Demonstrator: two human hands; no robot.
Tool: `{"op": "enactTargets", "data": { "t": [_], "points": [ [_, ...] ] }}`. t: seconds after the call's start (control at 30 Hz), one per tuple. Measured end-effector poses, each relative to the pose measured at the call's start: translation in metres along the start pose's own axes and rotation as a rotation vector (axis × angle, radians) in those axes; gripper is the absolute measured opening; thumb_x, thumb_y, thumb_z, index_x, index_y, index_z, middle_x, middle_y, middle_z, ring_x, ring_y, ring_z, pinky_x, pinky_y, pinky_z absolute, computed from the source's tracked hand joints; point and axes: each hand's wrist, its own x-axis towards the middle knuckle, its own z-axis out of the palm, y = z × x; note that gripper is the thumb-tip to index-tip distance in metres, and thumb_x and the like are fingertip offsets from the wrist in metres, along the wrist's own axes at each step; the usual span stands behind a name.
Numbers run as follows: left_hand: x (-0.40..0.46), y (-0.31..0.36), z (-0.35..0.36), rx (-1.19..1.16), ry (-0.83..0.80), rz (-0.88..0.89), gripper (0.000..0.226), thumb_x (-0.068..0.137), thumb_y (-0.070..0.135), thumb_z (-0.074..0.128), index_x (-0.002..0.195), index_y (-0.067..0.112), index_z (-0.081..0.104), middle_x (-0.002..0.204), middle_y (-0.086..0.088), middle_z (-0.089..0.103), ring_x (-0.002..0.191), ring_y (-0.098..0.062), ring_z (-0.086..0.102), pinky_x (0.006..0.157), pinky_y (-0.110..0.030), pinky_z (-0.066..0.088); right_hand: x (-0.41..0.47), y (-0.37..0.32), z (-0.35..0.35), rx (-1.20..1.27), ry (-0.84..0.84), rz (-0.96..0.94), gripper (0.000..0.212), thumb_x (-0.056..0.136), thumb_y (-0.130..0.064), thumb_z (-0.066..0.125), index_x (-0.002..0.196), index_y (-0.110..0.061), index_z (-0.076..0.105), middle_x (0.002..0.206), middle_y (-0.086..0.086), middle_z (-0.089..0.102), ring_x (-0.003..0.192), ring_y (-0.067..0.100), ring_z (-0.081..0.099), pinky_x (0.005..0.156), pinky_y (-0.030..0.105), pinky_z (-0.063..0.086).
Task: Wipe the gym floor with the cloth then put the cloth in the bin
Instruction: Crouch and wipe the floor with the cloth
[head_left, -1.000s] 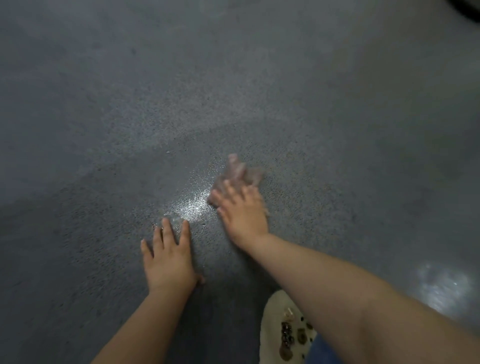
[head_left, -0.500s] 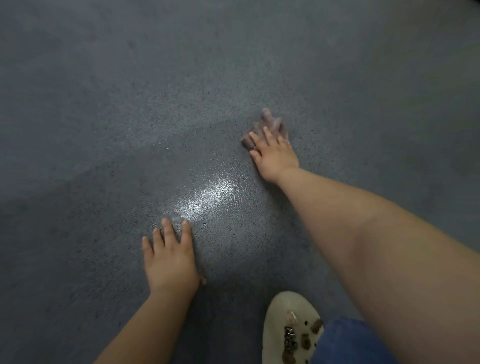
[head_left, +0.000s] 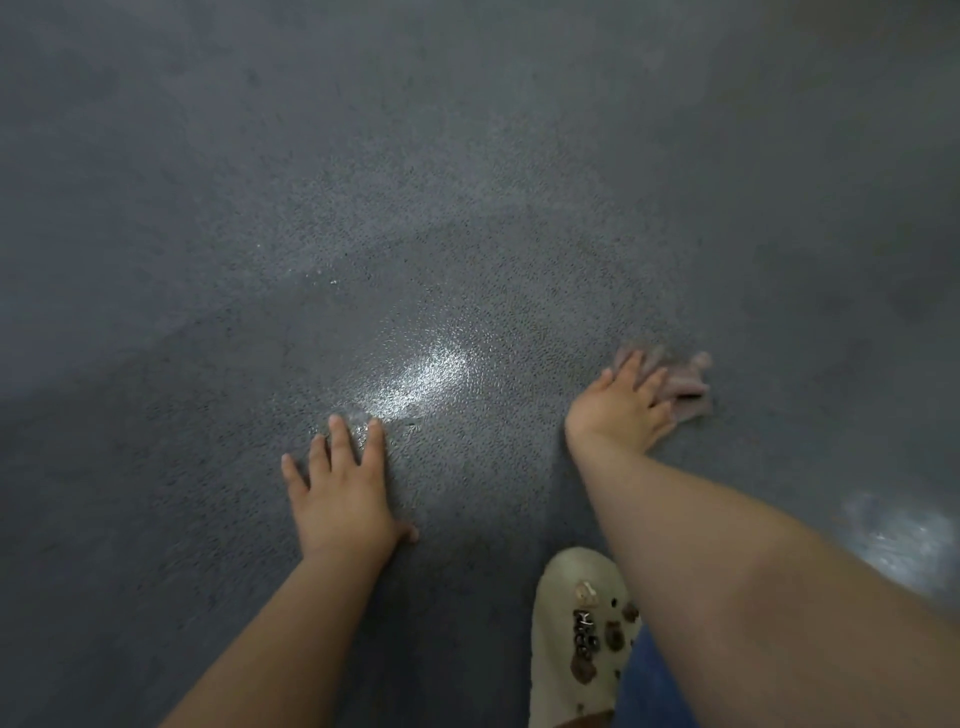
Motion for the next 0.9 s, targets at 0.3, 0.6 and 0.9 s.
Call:
{"op": "enactTargets", "data": {
  "t": [0.3, 0.6, 0.9],
  "points": [
    [-0.014, -0.009, 0.009, -0.021, 0.008, 0.052, 0.113, 0.074, 0.061, 0.066, 0.15, 0.03, -0.011, 0.157, -0.01, -0.018, 0.146, -0.03, -0.006, 0.115, -0.053, 0.001, -0.097, -0.023, 0.037, -0.291, -0.204, -0.759, 0.055, 0.102, -0.039, 0.024, 0.151, -0.034, 0.0, 0.158, -0.004, -0.015, 0.145, 0.031, -0.014, 0.114, 0.05, -0.011],
    [-0.048, -0.048, 0.024, -0.011, -0.037, -0.038, 0.11, 0.078, 0.052, 0.068, 0.15, 0.028, -0.012, 0.156, -0.016, -0.018, 0.145, -0.033, -0.008, 0.117, -0.05, 0.002, -0.02, 0.004, 0.014, -0.303, -0.084, -0.58, 0.054, 0.101, -0.042, 0.024, 0.151, -0.032, 0.008, 0.16, 0.005, -0.003, 0.145, 0.036, 0.002, 0.117, 0.049, 0.001],
    [-0.077, -0.087, 0.058, -0.158, -0.092, -0.201, 0.118, 0.078, 0.046, 0.072, 0.148, 0.022, -0.02, 0.155, -0.019, -0.02, 0.145, -0.034, -0.009, 0.117, -0.046, 0.003, -0.152, -0.03, 0.056, -0.345, -0.228, -0.804, 0.053, 0.102, -0.038, 0.026, 0.151, -0.033, 0.006, 0.16, -0.003, -0.004, 0.145, 0.035, 0.003, 0.116, 0.052, -0.001]
  ]
}}
